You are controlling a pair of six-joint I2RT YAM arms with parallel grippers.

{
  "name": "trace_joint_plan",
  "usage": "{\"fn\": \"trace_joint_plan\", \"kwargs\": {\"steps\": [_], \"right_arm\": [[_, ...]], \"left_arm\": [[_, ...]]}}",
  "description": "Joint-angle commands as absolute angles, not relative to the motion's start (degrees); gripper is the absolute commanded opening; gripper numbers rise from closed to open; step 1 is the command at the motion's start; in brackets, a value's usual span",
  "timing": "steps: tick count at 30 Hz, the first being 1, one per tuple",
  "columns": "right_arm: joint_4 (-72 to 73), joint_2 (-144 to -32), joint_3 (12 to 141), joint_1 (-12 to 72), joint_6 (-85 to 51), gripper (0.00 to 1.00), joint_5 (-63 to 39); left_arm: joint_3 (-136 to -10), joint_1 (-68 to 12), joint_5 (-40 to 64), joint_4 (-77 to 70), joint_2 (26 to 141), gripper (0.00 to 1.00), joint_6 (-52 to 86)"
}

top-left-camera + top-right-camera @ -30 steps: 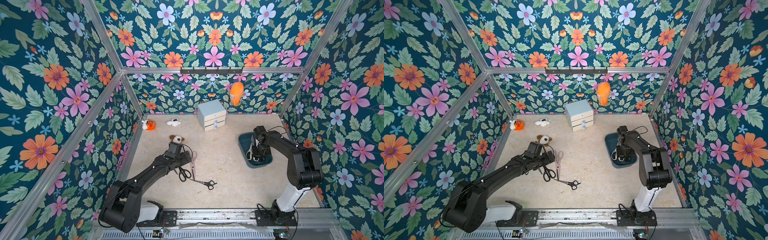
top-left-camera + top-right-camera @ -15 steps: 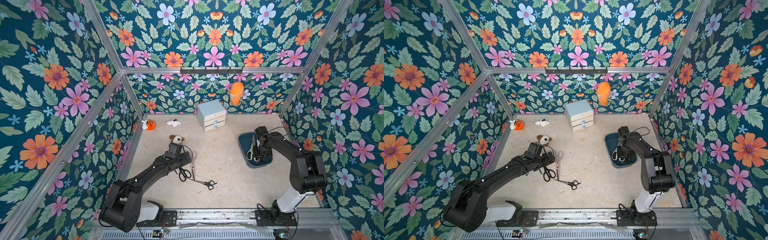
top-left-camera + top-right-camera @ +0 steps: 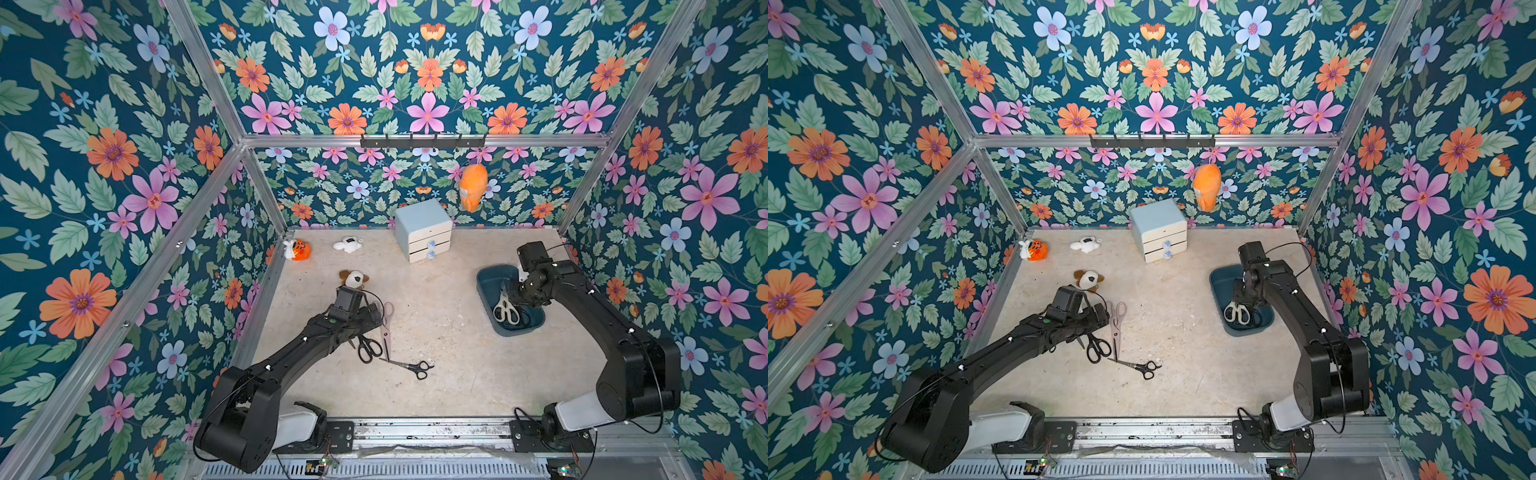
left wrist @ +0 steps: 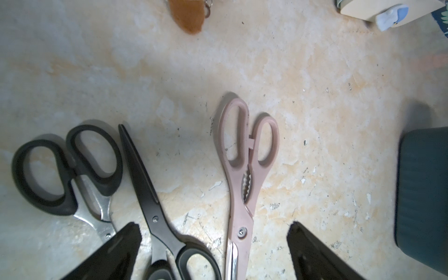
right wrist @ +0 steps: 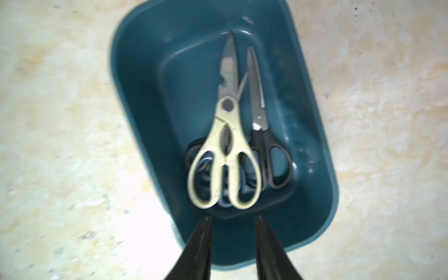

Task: Put the scissors into the storage box
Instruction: Pick up the scissors from the center of the board.

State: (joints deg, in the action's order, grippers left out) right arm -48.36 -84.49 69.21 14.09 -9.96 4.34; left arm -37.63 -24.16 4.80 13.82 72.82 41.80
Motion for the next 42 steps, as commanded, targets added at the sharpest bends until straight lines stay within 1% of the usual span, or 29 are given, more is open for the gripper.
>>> {"fn": "trace_joint_plan", "kwargs": {"steps": [1,4,12,20,26,27,34,42], "right_arm": [[-50.2,-82.9,68.8,18.1,-13.7,0.34,3.7],[-49.5,-81.6,68.1,23.1,-16.9,0.35,3.9],[-42.5,-81.5,64.6,34.6,-21.9,0.35,0.0],[-40.5,-88.4,66.1,44.1,-21.1,0.35,-0.5],[-40.6,-94.5,70.0,51.4,-18.0,0.35,-0.8],[-41.1,-97.3,70.9,52.7,-17.4,0.34,-0.3],[-43.5,-105.4,75.6,59.3,-15.2,0.31,1.8],[-43.5,-108.1,75.6,62.3,-15.1,0.31,1.7]], "left_arm": [[-37.2,-24.2,5.5,14.5,72.2,0.99,40.9],[-36.5,-24.2,5.9,14.5,71.4,0.99,41.0],[-34.3,-24.2,6.0,15.6,68.9,0.99,41.3],[-32.1,-24.2,5.1,16.9,65.2,0.99,42.7],[-30.1,-24.2,4.1,17.0,62.6,0.99,44.7],[-30.0,-24.2,4.0,16.9,62.5,0.99,44.9],[-30.8,-24.2,3.7,16.4,63.5,0.99,44.7],[-31.2,-24.2,3.3,16.0,63.9,0.99,44.4]]}}
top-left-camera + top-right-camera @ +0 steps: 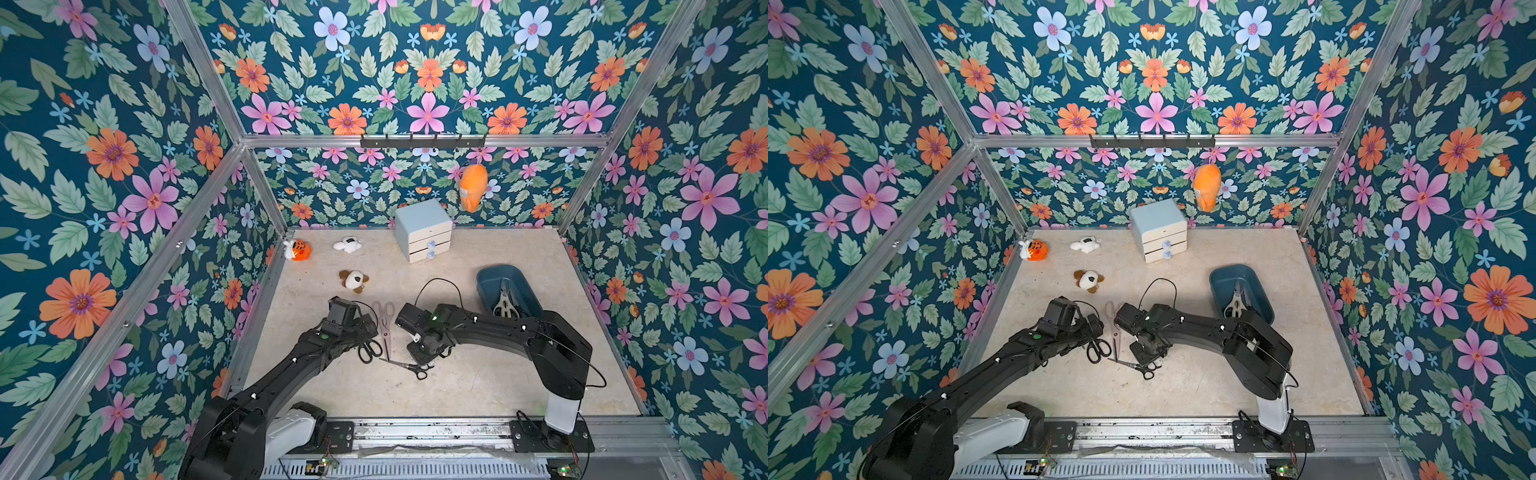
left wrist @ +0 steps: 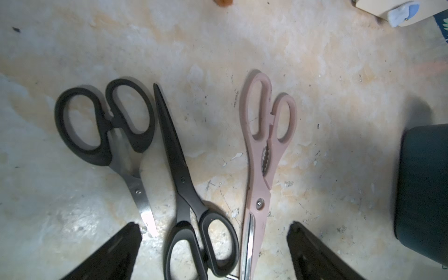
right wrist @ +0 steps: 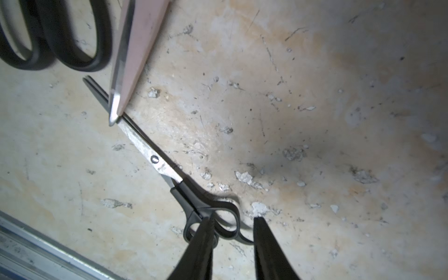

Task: Put the scissors into the storage box
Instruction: Pick up the scissors from the center of the board.

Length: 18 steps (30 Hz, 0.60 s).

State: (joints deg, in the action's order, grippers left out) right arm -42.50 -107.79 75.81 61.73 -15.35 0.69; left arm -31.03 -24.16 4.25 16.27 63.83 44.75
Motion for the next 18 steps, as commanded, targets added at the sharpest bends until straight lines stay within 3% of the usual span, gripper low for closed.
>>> {"fn": "trace_joint_plan", "kwargs": {"steps": [1,18], "right_arm": [[-43.5,-108.1,75.2,62.4,-15.2,0.31,1.7],[-40.6,-108.1,71.9,62.5,-17.6,0.24,2.5]], "left_arm": [[-31.2,-24.2,3.4,15.9,63.9,0.99,44.4],[-30.9,-24.2,3.4,16.1,63.7,0.99,42.9]]}}
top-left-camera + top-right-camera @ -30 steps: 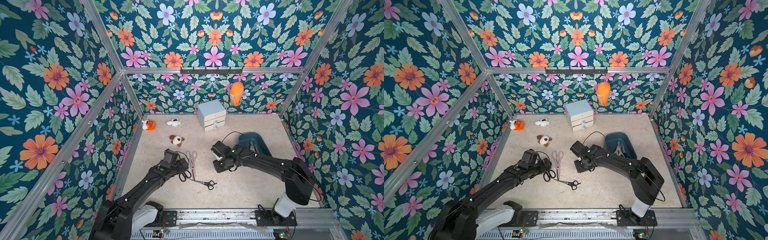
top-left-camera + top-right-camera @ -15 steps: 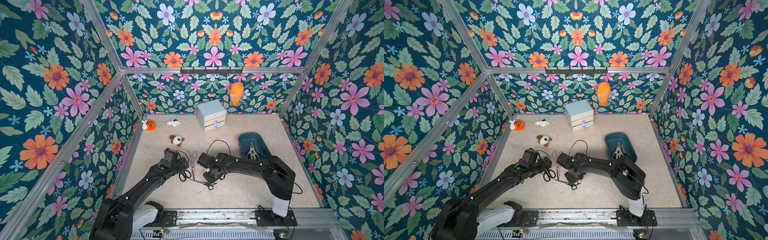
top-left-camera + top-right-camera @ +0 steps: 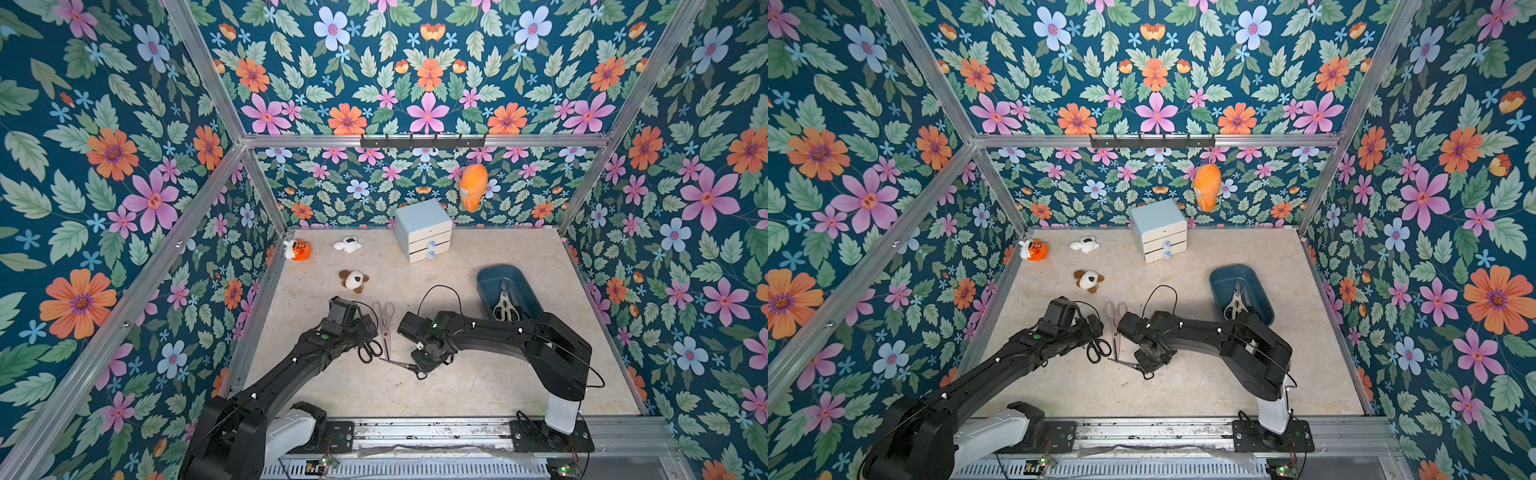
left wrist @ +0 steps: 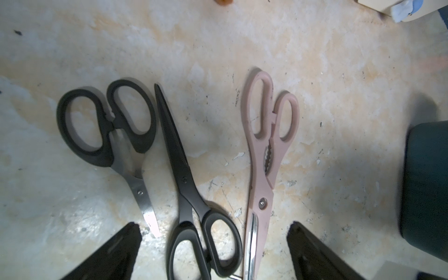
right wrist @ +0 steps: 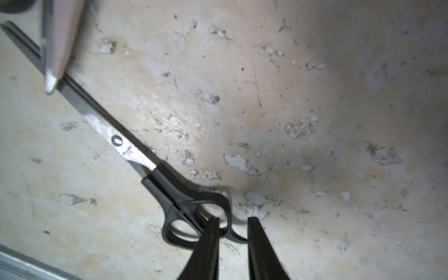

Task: Put the scissors into the storage box
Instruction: Pick up the scissors from the center of the board.

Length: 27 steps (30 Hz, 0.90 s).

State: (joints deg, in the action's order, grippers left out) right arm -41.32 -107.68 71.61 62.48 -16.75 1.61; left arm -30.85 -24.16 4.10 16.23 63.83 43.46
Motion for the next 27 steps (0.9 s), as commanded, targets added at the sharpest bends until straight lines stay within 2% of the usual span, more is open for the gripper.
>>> {"fn": "trace_joint_plan", "kwargs": {"steps": [1,15,27], "right_arm": [[-40.5,-108.3,72.0,62.5,-17.6,0.23,2.6],[-38.4,-110.4,70.1,62.5,-18.7,0.18,2.5],[-38.4,-110.5,66.8,62.5,-18.0,0.04,4.6]], "left_arm": [[-30.9,-24.2,3.4,16.1,63.7,0.99,42.8],[-31.1,-24.2,3.2,17.0,62.6,0.99,42.5],[-31.1,-24.2,3.3,17.2,62.3,0.99,42.3]]}}
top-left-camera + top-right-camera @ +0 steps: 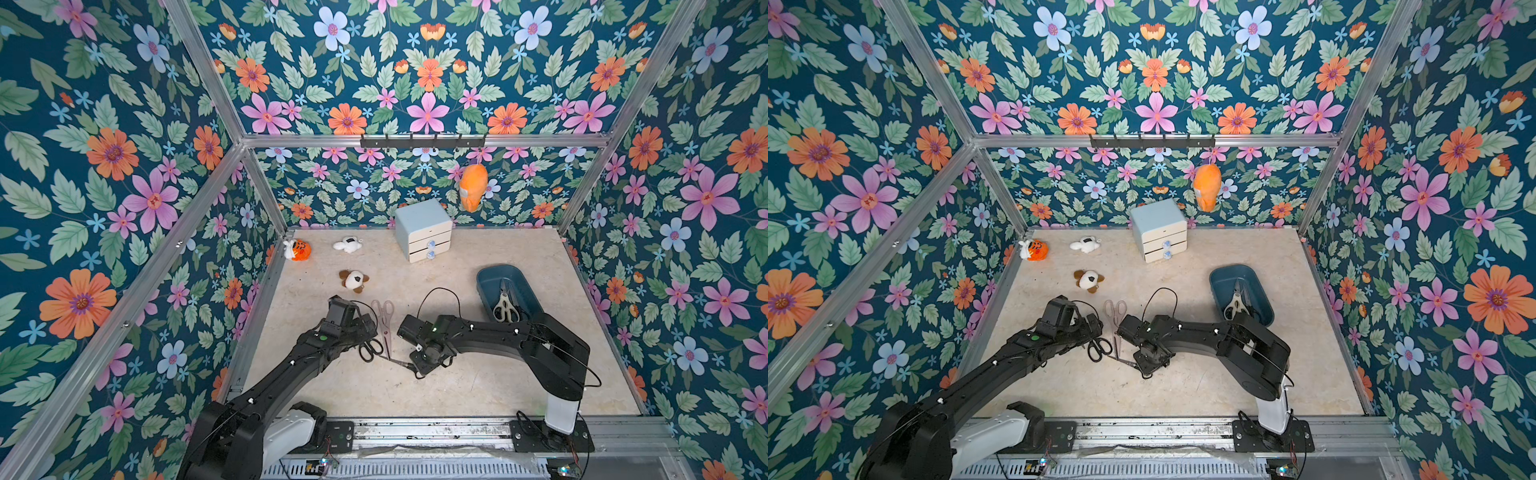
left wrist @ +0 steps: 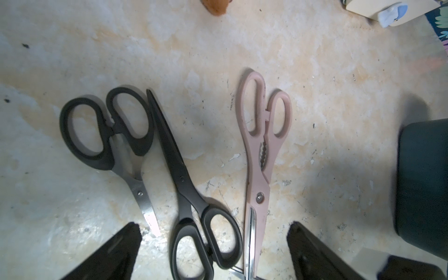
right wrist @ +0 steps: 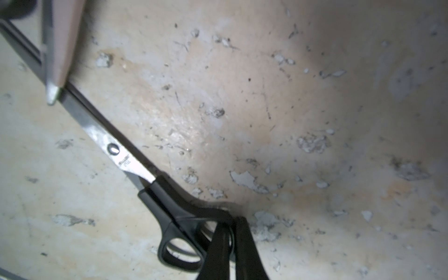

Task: Put the scissors into the storage box
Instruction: Pick up the scissors from the center of the board.

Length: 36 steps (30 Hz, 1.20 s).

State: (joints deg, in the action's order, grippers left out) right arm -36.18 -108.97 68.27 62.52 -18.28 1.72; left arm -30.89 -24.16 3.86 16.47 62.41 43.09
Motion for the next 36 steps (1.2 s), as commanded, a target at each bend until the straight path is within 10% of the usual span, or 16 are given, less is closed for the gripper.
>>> {"fn": "trace_joint_plan", "kwargs": {"steps": [1,36], "right_arm": [[-38.5,-110.7,66.7,62.5,-17.8,0.01,4.7],[-44.4,-86.1,49.6,61.1,-30.3,0.0,12.4]], "left_arm": [[-31.0,-24.2,3.3,17.2,62.2,0.99,42.4],[-35.6,-24.2,7.0,9.9,74.9,0.99,41.8]]}}
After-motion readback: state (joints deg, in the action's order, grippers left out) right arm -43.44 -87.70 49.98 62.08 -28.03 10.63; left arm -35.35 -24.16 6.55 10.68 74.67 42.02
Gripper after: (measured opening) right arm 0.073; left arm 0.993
